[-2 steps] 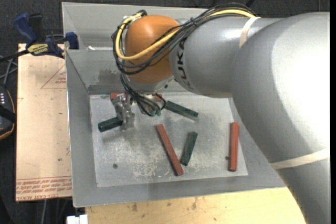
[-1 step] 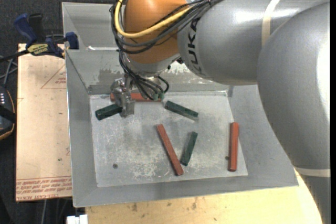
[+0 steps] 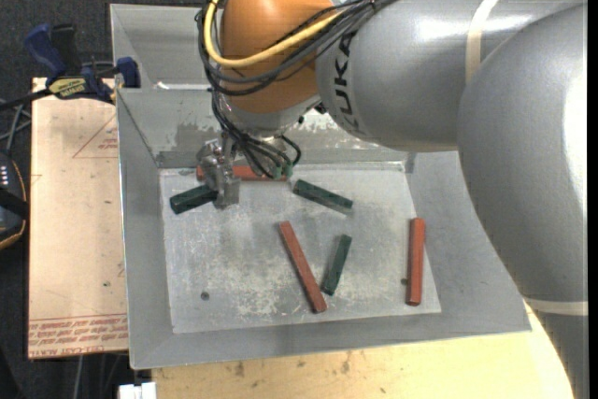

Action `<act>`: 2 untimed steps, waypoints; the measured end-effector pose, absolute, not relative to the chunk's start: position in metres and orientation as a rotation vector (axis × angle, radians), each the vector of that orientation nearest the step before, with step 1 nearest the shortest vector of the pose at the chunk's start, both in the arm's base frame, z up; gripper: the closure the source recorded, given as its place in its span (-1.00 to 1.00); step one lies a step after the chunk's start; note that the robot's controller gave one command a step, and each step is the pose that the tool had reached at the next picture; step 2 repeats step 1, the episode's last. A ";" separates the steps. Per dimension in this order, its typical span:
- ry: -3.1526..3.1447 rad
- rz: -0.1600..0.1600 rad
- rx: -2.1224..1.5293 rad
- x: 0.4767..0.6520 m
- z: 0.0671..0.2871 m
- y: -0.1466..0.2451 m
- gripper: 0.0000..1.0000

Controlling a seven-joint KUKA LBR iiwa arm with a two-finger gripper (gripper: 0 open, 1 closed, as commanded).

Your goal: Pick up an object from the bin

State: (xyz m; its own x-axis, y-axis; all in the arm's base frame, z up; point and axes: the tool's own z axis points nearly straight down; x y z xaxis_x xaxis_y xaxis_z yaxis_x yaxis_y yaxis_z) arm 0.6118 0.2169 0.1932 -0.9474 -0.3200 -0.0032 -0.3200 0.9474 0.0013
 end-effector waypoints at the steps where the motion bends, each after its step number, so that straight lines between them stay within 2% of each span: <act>1: 3.096 0.002 -0.513 0.608 0.284 0.211 1.00; 2: 3.096 0.002 -0.513 0.608 0.284 0.211 1.00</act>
Offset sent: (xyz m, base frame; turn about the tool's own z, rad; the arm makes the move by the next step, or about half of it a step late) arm 0.0000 0.0000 0.0000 0.0000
